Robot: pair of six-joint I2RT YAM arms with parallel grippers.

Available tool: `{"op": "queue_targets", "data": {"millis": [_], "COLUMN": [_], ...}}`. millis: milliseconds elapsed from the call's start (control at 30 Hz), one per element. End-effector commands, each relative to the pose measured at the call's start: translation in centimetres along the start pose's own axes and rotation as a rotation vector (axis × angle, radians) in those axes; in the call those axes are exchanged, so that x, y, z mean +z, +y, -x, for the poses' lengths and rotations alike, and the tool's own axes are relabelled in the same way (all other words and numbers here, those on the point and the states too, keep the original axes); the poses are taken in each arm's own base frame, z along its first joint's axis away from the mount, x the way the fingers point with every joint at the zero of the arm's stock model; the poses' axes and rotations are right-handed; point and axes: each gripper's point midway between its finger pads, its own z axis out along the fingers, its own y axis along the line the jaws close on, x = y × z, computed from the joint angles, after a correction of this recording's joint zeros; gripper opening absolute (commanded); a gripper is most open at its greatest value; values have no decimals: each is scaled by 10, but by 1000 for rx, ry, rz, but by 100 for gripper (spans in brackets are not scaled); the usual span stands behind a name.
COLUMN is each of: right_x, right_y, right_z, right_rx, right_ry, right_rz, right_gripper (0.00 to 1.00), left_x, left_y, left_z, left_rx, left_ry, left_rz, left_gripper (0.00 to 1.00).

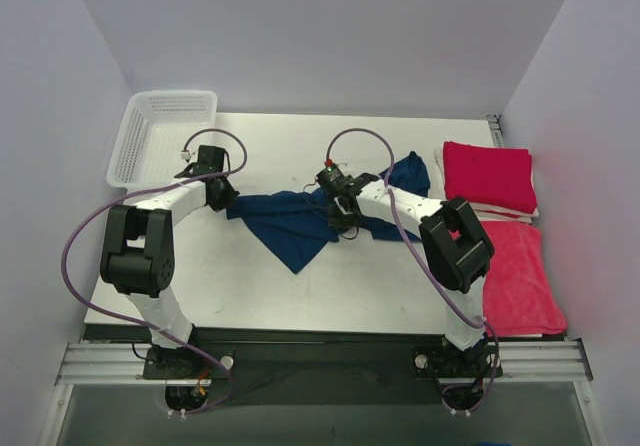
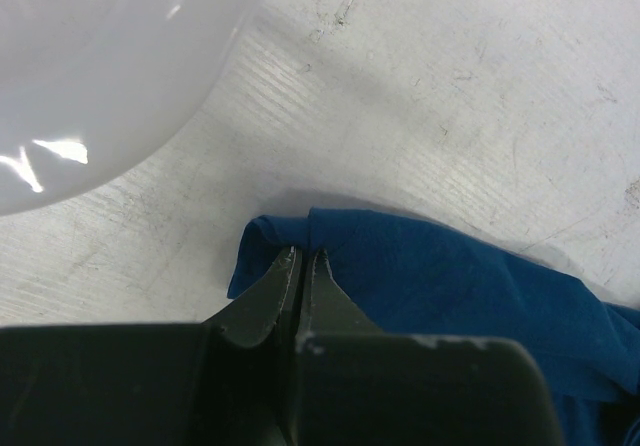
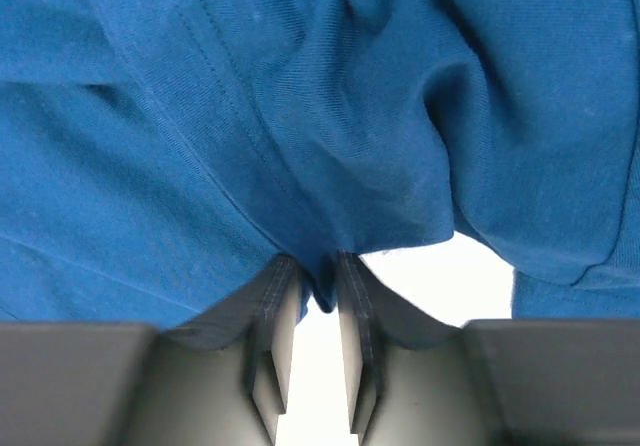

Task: Fold and stack the t-shirts
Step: Flatten out the tshirt

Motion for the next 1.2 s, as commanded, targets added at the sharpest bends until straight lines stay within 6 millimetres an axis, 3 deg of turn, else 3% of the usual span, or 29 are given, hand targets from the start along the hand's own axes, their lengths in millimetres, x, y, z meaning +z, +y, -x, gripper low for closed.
{"op": "queue_targets", "data": {"millis": [0,67,400,467,767,867,967,1000,1033,1167], "right_x": [-11,-11,-21,-22,-42,-45,-41,-39,-38,-34], "right_y": [-7,-6,-5,-7,-19,-19,-20,-19,-19,-22], "right_z": [8,8,15,15,25,26,26,24,23,18], "right_rx": [22,24,28,29,24,22,25,23,22,22], "right_ry": [-27,-26,-53,-55,-104,-109,-99,-89,-85,-75], "right_rz": [-18,-14,0,-4,-37,-34,-33,-33,-33,-48], "right_gripper": [19,10,7,0,0,9,9,8,0,0], "left_x": [1,1,3,3,3,3,4,4,4,3], "left_y": [-4,-4,-3,-2,-2,-2,-2,-2,-2,-2], "left_z": [11,10,10,9,11,10,10,10,10,10], "left_rx": [4,5,4,7,6,7,8,8,7,10], "left_ry": [-27,-27,-24,-21,-27,-24,-25,-24,-23,-24], "left_rz": [-12,-13,-9,-5,-1,1,1,2,2,2], "left_gripper": [0,0,0,0,0,0,0,0,0,0]}}
